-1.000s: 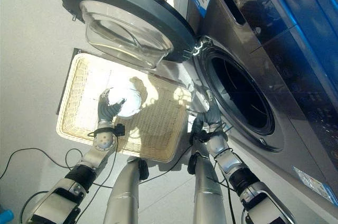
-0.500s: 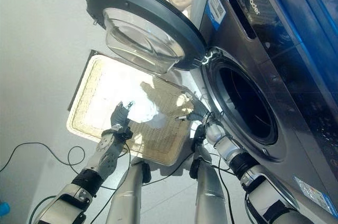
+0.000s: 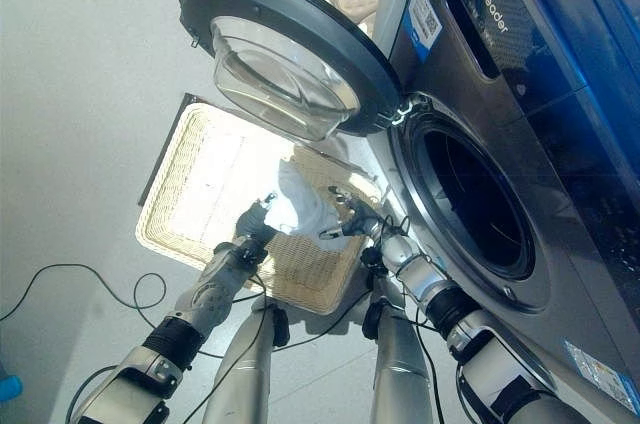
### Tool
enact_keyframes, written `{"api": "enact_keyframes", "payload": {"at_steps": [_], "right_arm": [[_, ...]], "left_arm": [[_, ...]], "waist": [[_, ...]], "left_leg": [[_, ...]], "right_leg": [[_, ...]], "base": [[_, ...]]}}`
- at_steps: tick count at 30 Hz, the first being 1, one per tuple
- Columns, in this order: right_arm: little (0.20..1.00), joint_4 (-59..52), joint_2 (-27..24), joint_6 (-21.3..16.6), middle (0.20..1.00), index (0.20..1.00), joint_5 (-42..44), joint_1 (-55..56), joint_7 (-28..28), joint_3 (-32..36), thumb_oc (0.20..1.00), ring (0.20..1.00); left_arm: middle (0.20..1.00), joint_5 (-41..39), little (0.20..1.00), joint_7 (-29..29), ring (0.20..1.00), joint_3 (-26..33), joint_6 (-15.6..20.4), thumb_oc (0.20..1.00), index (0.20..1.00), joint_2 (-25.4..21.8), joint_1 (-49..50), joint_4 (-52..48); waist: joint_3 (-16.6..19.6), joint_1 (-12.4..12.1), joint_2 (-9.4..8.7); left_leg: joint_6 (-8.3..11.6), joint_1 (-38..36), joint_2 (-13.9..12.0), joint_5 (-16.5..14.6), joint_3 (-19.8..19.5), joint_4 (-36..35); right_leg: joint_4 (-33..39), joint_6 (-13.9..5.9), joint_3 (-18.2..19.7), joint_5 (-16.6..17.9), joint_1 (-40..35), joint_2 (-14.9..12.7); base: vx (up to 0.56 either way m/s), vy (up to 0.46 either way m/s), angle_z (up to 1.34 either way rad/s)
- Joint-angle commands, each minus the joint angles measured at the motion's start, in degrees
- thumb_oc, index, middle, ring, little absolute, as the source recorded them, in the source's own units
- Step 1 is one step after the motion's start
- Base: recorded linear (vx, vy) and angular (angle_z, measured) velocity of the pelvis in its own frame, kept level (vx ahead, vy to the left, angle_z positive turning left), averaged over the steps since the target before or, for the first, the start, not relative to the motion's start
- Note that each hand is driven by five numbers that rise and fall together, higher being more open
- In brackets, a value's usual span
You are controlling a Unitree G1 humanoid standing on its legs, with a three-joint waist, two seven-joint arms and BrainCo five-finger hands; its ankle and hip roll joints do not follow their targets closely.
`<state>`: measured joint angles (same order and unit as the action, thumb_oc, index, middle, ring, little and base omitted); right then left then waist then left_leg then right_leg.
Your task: Put the clothes into the washing machine.
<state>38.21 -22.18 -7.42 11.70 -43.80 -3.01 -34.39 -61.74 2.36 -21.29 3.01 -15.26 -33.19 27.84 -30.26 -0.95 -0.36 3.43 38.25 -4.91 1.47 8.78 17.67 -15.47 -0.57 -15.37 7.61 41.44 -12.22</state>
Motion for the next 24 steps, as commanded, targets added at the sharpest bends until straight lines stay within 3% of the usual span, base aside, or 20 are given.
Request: {"api": "enact_keyframes", "payload": {"at_steps": [1, 12, 18, 19, 20, 21, 24], "right_arm": [[1.0, -0.8, -0.1, -0.4, 1.0, 1.0, 2.6, -3.0, -2.3, -0.8, 1.0, 1.0], [1.0, 2.4, 2.7, 1.0, 1.0, 1.0, 0.6, -6.1, -2.8, -1.8, 1.0, 1.0], [1.0, 5.8, 4.6, 0.5, 1.0, 1.0, 3.5, -7.0, -2.4, -1.8, 1.0, 1.0], [0.89, 6.3, 4.9, 0.1, 0.89, 0.89, 5.2, -7.1, -2.3, -1.3, 0.89, 0.89], [0.473, 6.6, 5.3, -0.4, 0.473, 0.473, 6.4, -7.2, -2.1, -0.9, 0.473, 0.473], [0.2, 6.8, 5.6, -0.7, 0.2, 0.2, 7.6, -7.3, -2.1, -0.5, 0.2, 0.2], [0.2, 6.9, 5.9, -1.5, 0.2, 0.2, 9.1, -7.6, -1.6, 0.2, 0.2, 0.2]], "left_arm": [[0.2, 0.0, 0.2, 2.9, 0.2, -1.2, 0.8, 0.2, 0.2, 2.7, -2.3, -7.2], [0.2, -3.9, 0.2, 3.3, 0.2, -2.8, -2.0, 0.2, 0.2, 5.1, -3.6, -7.5], [0.2, -5.3, 0.2, 4.6, 0.2, -3.7, -3.3, 0.2, 0.2, 6.9, -3.6, -7.9], [0.2, -5.7, 0.2, 4.6, 0.2, -3.7, -3.7, 0.2, 0.2, 7.0, -3.8, -8.0], [0.2, -6.1, 0.2, 4.4, 0.2, -3.8, -4.0, 0.2, 0.2, 7.1, -3.9, -8.0], [0.2, -6.2, 0.2, 4.3, 0.2, -3.8, -4.1, 0.2, 0.2, 7.3, -4.0, -8.0], [0.2, -6.1, 0.2, 4.2, 0.2, -3.8, -4.5, 0.2, 0.2, 7.5, -4.2, -8.0]], "waist": [[0.5, -0.9, 3.56], [0.5, -1.3, 3.82], [0.5, -1.7, 4.2], [0.5, -1.8, 4.25], [0.5, -1.8, 4.29], [0.5, -1.8, 4.31], [0.5, -1.9, 4.33]], "left_leg": [[1.08, 1.0, 2.9, -1.2, 3.6, -0.4], [0.9, 1.4, 3.4, -1.1, 3.2, 0.0], [0.6, 1.6, 3.7, -1.2, 2.9, 0.3], [0.61, 1.6, 3.7, -1.1, 2.9, 0.2], [0.62, 1.6, 3.8, -1.1, 2.9, 0.3], [0.62, 1.7, 3.9, -1.1, 2.8, 0.4], [0.63, 1.7, 3.9, -1.2, 2.8, 0.5]], "right_leg": [[-5.9, -5.77, -1.7, -6.7, -0.3, 0.3], [-5.7, -5.59, -1.7, -6.2, -0.1, 0.2], [-6.2, -5.49, -1.8, -6.1, 0.1, 0.0], [-6.1, -5.5, -1.9, -6.0, 0.1, 0.0], [-6.1, -5.49, -1.8, -6.0, 0.1, 0.0], [-6.2, -5.46, -1.8, -6.0, 0.1, 0.0], [-6.3, -5.49, -1.8, -5.9, 0.2, 0.0]], "base": [[0.0, 0.0, 0.0], [0.0, 0.0, 0.0], [0.0, -0.012, 0.06], [0.0, -0.017, 0.09], [0.0, -0.012, 0.08], [0.0, -0.008, 0.05], [0.0, -0.002, 0.01]]}}
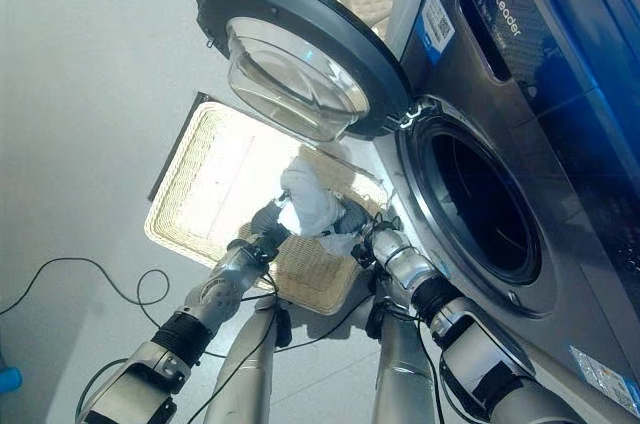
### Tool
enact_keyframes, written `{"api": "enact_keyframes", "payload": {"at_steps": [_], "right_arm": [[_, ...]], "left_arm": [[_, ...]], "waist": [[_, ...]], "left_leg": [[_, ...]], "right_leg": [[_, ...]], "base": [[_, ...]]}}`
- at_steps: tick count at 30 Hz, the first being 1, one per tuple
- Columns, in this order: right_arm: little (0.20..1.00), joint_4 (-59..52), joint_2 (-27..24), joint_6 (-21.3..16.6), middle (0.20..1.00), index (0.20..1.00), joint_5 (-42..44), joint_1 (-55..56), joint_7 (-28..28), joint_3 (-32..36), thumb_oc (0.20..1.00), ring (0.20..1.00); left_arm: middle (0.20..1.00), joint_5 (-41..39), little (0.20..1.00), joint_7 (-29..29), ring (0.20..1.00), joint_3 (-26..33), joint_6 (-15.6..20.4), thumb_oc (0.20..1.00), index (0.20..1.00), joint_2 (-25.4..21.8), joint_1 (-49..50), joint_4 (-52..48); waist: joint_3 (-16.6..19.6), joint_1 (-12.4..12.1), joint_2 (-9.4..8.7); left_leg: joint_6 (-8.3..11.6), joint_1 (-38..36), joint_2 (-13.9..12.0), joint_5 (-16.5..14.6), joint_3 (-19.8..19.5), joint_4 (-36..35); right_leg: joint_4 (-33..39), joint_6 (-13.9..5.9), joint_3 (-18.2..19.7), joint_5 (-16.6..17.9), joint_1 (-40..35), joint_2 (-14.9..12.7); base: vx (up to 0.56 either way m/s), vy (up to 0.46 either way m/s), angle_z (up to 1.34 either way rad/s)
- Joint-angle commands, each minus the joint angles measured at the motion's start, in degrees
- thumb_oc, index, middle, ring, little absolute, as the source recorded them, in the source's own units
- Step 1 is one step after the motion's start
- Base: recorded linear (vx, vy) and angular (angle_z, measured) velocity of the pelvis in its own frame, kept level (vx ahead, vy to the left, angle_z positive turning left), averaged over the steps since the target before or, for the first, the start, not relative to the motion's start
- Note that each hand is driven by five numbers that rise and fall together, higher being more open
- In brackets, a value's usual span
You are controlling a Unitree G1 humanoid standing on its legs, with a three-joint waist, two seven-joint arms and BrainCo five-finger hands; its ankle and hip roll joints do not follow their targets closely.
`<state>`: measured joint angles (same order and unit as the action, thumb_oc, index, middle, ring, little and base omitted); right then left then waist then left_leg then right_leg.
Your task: Put the clothes into the washing machine.
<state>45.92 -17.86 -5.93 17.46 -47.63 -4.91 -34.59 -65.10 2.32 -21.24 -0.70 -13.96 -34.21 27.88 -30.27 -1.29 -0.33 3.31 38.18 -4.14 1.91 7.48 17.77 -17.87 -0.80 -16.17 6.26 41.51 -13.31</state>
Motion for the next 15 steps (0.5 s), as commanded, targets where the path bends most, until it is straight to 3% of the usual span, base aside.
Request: {"api": "enact_keyframes", "payload": {"at_steps": [1, 15], "right_arm": [[0.2, -0.9, 1.7, -3.2, 0.2, 0.2, 3.5, -3.9, 0.6, 0.6, 0.2, 0.2], [0.2, -2.8, 2.4, -3.9, 0.2, 0.2, 4.5, -2.9, 5.7, 2.2, 0.2, 0.2]], "left_arm": [[0.2, -2.8, 0.2, 3.8, 0.2, -3.9, -0.9, 0.2, 0.2, 6.2, -3.3, -8.2], [0.2, -1.9, 0.2, 3.2, 0.2, -3.8, -0.7, 0.2, 0.2, 6.3, -2.7, -8.1]], "waist": [[0.5, -1.5, 4.35], [0.5, -1.0, 4.29]], "left_leg": [[0.75, 1.8, 3.1, -1.6, 4.1, 0.3], [0.67, 1.8, 2.9, -1.6, 4.5, 0.5]], "right_leg": [[-3.8, -5.28, -1.0, -4.5, 0.1, 1.1], [-4.0, -5.34, -0.6, -4.3, 0.5, 1.2]], "base": [[0.0, 0.0, 0.0], [0.0, 0.0, 0.0]]}}
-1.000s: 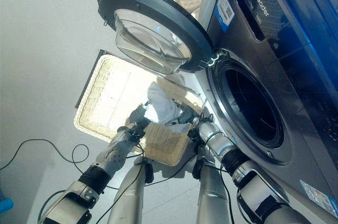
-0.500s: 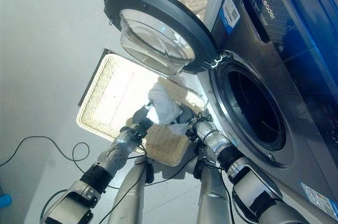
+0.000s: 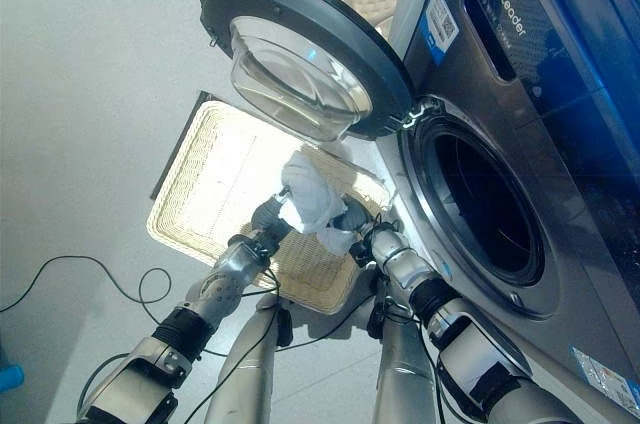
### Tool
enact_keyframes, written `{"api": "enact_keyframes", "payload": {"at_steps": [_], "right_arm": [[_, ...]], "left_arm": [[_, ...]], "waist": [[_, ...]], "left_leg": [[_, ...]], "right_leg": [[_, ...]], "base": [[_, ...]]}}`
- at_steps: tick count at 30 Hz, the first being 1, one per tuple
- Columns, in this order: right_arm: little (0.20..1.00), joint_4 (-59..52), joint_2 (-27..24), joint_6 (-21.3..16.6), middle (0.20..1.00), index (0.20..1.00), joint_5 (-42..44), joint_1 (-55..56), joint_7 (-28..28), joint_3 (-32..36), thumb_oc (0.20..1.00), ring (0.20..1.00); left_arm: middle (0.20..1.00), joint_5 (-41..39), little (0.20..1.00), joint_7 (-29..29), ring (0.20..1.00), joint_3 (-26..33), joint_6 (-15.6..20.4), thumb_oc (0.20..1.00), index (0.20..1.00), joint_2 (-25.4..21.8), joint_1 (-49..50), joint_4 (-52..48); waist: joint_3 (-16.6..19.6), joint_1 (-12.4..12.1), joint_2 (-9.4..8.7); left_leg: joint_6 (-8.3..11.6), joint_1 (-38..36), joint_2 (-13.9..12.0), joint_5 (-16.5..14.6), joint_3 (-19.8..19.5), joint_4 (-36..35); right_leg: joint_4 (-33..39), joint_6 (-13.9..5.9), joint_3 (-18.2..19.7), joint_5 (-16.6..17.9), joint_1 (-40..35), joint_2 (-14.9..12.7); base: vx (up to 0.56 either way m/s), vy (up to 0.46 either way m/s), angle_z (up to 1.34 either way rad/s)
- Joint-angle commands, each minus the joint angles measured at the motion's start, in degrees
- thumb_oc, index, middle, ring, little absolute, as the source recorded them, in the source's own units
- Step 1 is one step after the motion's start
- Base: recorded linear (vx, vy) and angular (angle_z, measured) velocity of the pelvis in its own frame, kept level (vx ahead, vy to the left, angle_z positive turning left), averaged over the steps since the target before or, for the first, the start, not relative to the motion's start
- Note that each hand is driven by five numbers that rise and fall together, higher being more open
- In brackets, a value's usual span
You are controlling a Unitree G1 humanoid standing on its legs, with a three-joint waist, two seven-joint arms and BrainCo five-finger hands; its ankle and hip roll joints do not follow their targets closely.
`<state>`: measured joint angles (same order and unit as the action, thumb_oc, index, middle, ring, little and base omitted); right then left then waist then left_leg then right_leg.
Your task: Put the clothes into the washing machine.
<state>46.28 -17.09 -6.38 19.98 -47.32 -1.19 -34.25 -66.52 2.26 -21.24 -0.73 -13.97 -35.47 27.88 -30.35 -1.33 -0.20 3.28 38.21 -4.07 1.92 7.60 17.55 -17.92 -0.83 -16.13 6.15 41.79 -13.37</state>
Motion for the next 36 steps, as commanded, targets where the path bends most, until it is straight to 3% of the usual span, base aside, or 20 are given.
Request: {"api": "enact_keyframes", "payload": {"at_steps": [1, 7, 8, 10, 14, 24, 29, 36], "right_arm": [[0.2, -3.3, 1.7, -3.6, 0.2, 0.2, 2.2, -3.0, 2.6, 2.0, 0.2, 0.2], [0.2, -3.5, 1.9, -4.1, 0.2, 0.2, 3.1, -2.8, 4.4, 2.5, 0.2, 0.2], [0.2, -2.8, 2.2, -6.6, 0.2, 0.2, 4.4, -2.3, 6.9, 3.8, 0.2, 0.2], [0.2, -1.5, 1.9, -9.4, 0.2, 0.2, 6.5, -1.3, 9.3, 5.5, 0.2, 0.2], [0.2, 0.7, 1.1, -11.6, 0.2, 0.2, 8.6, 1.1, 12.3, 7.7, 0.2, 0.2], [0.2, 7.8, 1.1, -17.7, 0.2, 0.2, 18.2, 6.7, 13.0, 14.7, 0.2, 0.2], [0.2, 9.2, 0.8, -18.8, 0.2, 0.2, 24.2, 6.9, 11.7, 17.3, 0.2, 0.2], [0.2, 12.7, 1.7, -19.1, 0.2, 0.2, 45.6, 5.8, 7.7, 26.0, 0.2, 0.2]], "left_arm": [[0.2, 0.1, 0.2, 2.9, 0.2, -3.8, -0.7, 0.2, 0.2, 6.3, -1.4, -8.2], [0.2, 2.1, 0.2, 2.2, 0.2, -4.1, -0.9, 0.2, 0.2, 6.1, -1.5, -7.8], [1.0, 8.4, 1.0, 1.2, 1.0, -4.7, -0.8, 1.0, 1.0, 4.9, -2.4, -5.8], [1.0, 16.2, 1.0, 0.5, 1.0, -5.3, 1.9, 1.0, 1.0, 3.5, -3.0, -4.0], [1.0, 21.4, 1.0, -1.2, 1.0, -5.6, 6.0, 1.0, 1.0, 1.5, -2.8, -1.0], [1.0, 24.5, 1.0, -10.8, 1.0, -2.1, 17.1, 1.0, 1.0, 0.9, -1.0, 5.2], [1.0, 24.0, 1.0, -13.8, 1.0, -1.0, 18.7, 1.0, 1.0, 1.0, -1.3, 6.5], [1.0, 22.2, 1.0, -18.5, 1.0, 2.0, 21.0, 1.0, 1.0, 1.9, -1.1, 8.3]], "waist": [[0.6, -0.9, 4.14], [0.6, -0.8, 4.15], [0.6, -0.5, 4.2], [0.6, 0.0, 4.33], [0.6, 0.6, 4.59], [0.6, 2.3, 5.28], [0.6, 2.8, 5.63], [0.6, 2.8, 6.08]], "left_leg": [[0.69, 1.7, 2.8, -1.6, 4.5, 0.7], [0.63, 1.5, 2.7, -1.7, 4.7, 0.6], [0.66, 1.3, 2.6, -1.7, 5.0, 0.6], [0.81, 1.1, 2.5, -1.6, 5.3, 0.2], [0.89, 1.0, 2.0, -1.6, 6.0, -0.1], [1.15, 1.1, 1.5, -1.9, 7.7, -0.5], [1.42, 1.0, 1.4, -1.9, 8.1, -0.7], [1.73, 0.6, 1.2, -2.4, 8.4, -0.2]], "right_leg": [[-3.9, -5.31, -0.7, -4.2, 0.2, 1.3], [-3.9, -5.31, -0.6, -4.3, 0.0, 1.4], [-4.1, -5.44, -0.4, -4.4, -0.1, 1.6], [-3.8, -5.52, -0.2, -4.5, -0.2, 1.9], [-3.9, -5.55, 0.4, -4.8, 0.0, 2.4], [-4.0, -5.52, 1.5, -5.6, 0.8, 3.4], [-3.7, -5.46, 1.6, -5.7, 0.8, 3.4], [-4.7, -5.45, 1.8, -6.7, 0.7, 3.4]], "base": [[0.0, 0.0, 0.0], [0.0, 0.0, 0.0], [0.01, 0.041, -0.01], [0.0, 0.063, -0.04], [0.0, 0.064, -0.1], [-0.01, 0.066, -0.15], [0.0, 0.045, -0.11], [0.01, 0.017, -0.02]]}}
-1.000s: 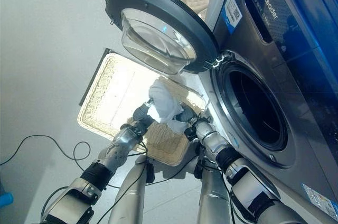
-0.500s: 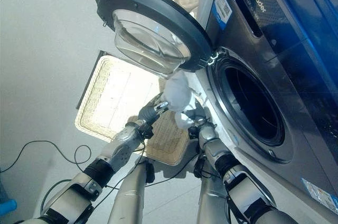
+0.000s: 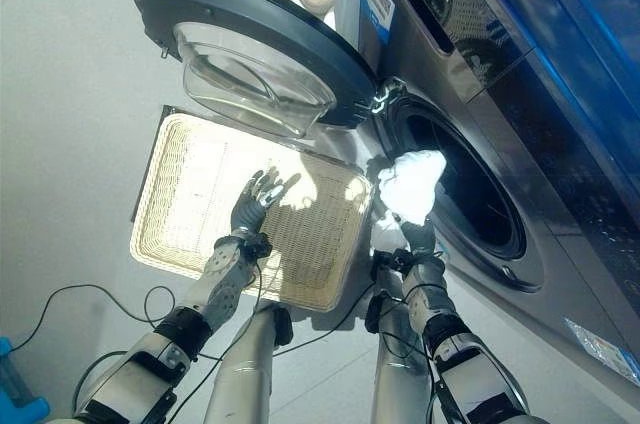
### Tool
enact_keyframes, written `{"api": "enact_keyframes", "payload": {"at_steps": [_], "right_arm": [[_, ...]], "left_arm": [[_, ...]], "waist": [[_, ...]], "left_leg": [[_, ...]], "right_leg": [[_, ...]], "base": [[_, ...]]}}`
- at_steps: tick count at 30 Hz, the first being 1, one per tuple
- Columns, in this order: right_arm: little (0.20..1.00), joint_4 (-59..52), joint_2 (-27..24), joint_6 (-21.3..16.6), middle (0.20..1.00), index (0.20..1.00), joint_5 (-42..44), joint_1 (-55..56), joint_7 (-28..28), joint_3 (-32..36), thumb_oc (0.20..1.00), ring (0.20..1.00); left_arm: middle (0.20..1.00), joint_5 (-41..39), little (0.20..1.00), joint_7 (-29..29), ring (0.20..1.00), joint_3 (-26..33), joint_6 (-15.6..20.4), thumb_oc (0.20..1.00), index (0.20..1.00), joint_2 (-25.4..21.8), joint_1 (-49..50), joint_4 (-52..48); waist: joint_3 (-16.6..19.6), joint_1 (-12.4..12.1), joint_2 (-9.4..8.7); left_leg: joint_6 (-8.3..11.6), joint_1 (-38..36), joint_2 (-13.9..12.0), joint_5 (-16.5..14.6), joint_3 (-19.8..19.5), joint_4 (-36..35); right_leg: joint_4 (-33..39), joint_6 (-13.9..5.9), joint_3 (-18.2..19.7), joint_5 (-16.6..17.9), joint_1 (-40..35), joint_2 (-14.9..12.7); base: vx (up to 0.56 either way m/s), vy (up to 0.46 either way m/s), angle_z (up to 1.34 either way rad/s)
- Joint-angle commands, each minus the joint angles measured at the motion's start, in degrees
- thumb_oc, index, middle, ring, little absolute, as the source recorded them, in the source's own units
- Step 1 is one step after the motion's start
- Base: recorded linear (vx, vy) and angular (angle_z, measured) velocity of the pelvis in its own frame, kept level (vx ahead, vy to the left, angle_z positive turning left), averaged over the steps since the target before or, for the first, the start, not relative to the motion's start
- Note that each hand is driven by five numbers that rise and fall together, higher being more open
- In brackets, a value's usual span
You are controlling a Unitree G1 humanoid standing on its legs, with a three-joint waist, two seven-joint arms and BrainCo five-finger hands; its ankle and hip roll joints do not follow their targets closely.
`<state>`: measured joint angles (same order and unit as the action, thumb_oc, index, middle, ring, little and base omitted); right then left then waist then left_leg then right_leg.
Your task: Put the clothes into the washing machine.
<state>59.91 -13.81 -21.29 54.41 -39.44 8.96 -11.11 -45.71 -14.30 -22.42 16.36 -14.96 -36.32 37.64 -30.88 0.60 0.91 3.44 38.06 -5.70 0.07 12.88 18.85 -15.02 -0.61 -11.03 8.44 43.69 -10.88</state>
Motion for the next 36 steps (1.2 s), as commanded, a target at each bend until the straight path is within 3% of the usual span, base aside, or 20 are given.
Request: {"api": "enact_keyframes", "payload": {"at_steps": [1, 3, 7, 10, 14, 18, 22, 28, 31, 32, 33, 34, 36], "right_arm": [[0.2, -0.2, -1.5, -3.9, 0.2, 0.2, 14.8, -2.3, -3.1, 5.0, 0.2, 0.2], [0.2, 0.4, -1.6, -3.5, 0.2, 0.2, 17.9, -2.8, -3.9, 6.9, 0.2, 0.2], [0.2, 1.4, -3.5, 2.8, 0.2, 0.2, 31.2, -6.1, -6.0, 11.2, 0.2, 0.2], [0.2, 2.5, -5.4, 6.1, 0.2, 0.2, 36.6, -7.9, -7.3, 12.3, 0.2, 0.2], [0.2, 2.4, -8.5, 8.6, 0.2, 0.2, 44.2, -10.1, -7.6, 13.5, 0.2, 0.2], [0.2, 2.7, -10.5, 7.7, 0.2, 0.2, 46.6, -11.5, -7.9, 14.7, 0.2, 0.2], [0.2, 3.0, -13.0, 5.9, 0.2, 0.2, 49.8, -13.9, -7.2, 15.8, 0.2, 0.2], [0.2, 2.6, -16.1, 0.1, 0.2, 0.2, 54.2, -16.5, -6.5, 16.9, 0.2, 0.2], [0.2, 1.2, -16.9, -5.1, 0.2, 0.2, 58.6, -17.6, -7.6, 17.3, 0.2, 0.2], [0.2, 0.1, -16.9, -8.6, 0.2, 0.2, 58.6, -18.1, -7.1, 17.9, 0.2, 0.2], [0.2, 0.1, -16.9, -8.6, 0.2, 0.2, 58.6, -18.1, -7.1, 17.9, 0.2, 0.2], [0.2, -2.0, -16.9, -12.9, 0.2, 0.2, 58.6, -18.3, -6.6, 19.0, 0.2, 0.2], [0.2, -4.8, -16.5, -17.8, 0.2, 0.2, 58.6, -18.3, -5.9, 19.9, 0.2, 0.2]], "left_arm": [[1.0, 1.5, 1.0, -2.6, 1.0, 3.4, 4.2, 1.0, 1.0, 3.1, 0.0, -1.6], [1.0, 1.2, 1.0, -2.7, 1.0, 3.5, 4.2, 1.0, 1.0, 3.2, 0.1, -1.9], [1.0, 0.5, 1.0, -2.7, 1.0, 3.3, 2.9, 1.0, 1.0, 2.7, -0.4, -3.1], [1.0, 0.2, 1.0, -2.0, 1.0, 2.9, 2.2, 1.0, 1.0, 2.0, -0.4, -4.4], [1.0, -1.0, 1.0, -1.3, 1.0, 2.0, 0.4, 1.0, 1.0, -0.2, 0.5, -8.8], [1.0, -1.1, 1.0, -0.6, 1.0, 1.4, -0.4, 1.0, 1.0, -1.3, 1.1, -11.2], [1.0, -1.8, 1.0, -0.8, 1.0, 0.7, -1.5, 1.0, 1.0, -2.4, 1.3, -13.1], [1.0, -2.8, 1.0, -1.2, 1.0, -0.1, -2.1, 1.0, 1.0, -3.9, 1.2, -13.9], [1.0, -3.3, 1.0, -1.8, 1.0, -0.6, -2.5, 1.0, 1.0, -4.5, 1.2, -14.3], [1.0, -3.2, 1.0, -2.3, 1.0, -0.8, -2.5, 1.0, 1.0, -4.6, 1.1, -14.6], [1.0, -3.2, 1.0, -2.3, 1.0, -0.8, -2.5, 1.0, 1.0, -4.6, 1.1, -14.6], [1.0, -3.1, 1.0, -2.3, 1.0, -0.7, -2.7, 1.0, 1.0, -5.1, 1.5, -15.2], [1.0, -3.4, 1.0, -3.0, 1.0, -1.0, -2.7, 1.0, 1.0, -5.5, 1.7, -16.0]], "waist": [[1.1, 0.8, 5.11], [1.1, 0.7, 5.37], [1.1, -0.3, 5.6], [1.1, -1.0, 5.5], [1.1, -2.1, 5.38], [1.1, -2.7, 5.47], [1.1, -3.2, 5.54], [1.1, -3.4, 5.57], [1.1, -3.3, 5.54], [1.1, -3.2, 5.58], [1.1, -3.2, 5.58], [1.1, -3.2, 5.64], [1.1, -3.0, 5.68]], "left_leg": [[1.58, 0.7, 2.8, -0.7, 3.0, -1.5], [1.52, 0.5, 2.9, -0.8, 3.0, -1.6], [1.31, 1.0, 3.5, -1.2, 2.3, -1.1], [1.26, 1.5, 3.7, -1.3, 1.8, -0.8], [1.16, 2.0, 4.1, -1.3, 0.9, -0.9], [1.0, 2.0, 4.3, -1.5, 0.5, -1.1], [0.87, 2.3, 4.3, -1.6, 0.1, -1.0], [0.88, 2.6, 4.3, -1.6, -0.2, -1.0], [0.97, 2.6, 4.2, -1.7, -0.2, -1.0], [1.02, 2.6, 4.2, -1.7, -0.2, -0.9], [1.02, 2.6, 4.2, -1.7, -0.2, -0.9], [1.0, 2.4, 4.2, -2.0, -0.3, -0.7], [0.95, 2.2, 4.2, -2.0, -0.3, -0.9]], "right_leg": [[-7.8, -5.67, -3.3, -9.1, -1.3, 0.9], [-7.9, -5.68, -3.4, -9.1, -1.3, 0.8], [-8.6, -5.78, -4.1, -9.0, -1.0, 0.2], [-8.9, -5.87, -4.6, -8.7, -0.7, -0.3], [-8.9, -5.98, -5.3, -8.1, -0.4, -0.7], [-9.2, -6.16, -5.6, -7.9, -0.3, -1.0], [-9.9, -6.35, -6.0, -8.0, 0.2, -1.3], [-10.0, -6.52, -6.3, -7.8, 0.4, -1.5], [-9.9, -6.56, -6.3, -7.7, 0.4, -1.6], [-10.0, -6.56, -6.3, -7.7, 0.4, -1.7], [-10.0, -6.56, -6.3, -7.7, 0.4, -1.7], [-10.1, -6.53, -6.3, -7.9, 0.2, -1.7], [-10.0, -6.56, -6.3, -7.9, 0.0, -1.7]], "base": [[0.01, 0.012, -0.05], [0.01, 0.007, -0.06], [0.01, -0.032, -0.02], [0.0, -0.062, 0.01], [0.0, -0.085, 0.09], [0.0, -0.051, 0.07], [0.0, -0.045, 0.1], [0.01, -0.045, 0.05], [0.01, -0.039, 0.0], [0.0, 0.0, 0.0], [0.0, 0.0, 0.0], [0.0, 0.0, 0.0], [0.0, 0.0, 0.0]]}}
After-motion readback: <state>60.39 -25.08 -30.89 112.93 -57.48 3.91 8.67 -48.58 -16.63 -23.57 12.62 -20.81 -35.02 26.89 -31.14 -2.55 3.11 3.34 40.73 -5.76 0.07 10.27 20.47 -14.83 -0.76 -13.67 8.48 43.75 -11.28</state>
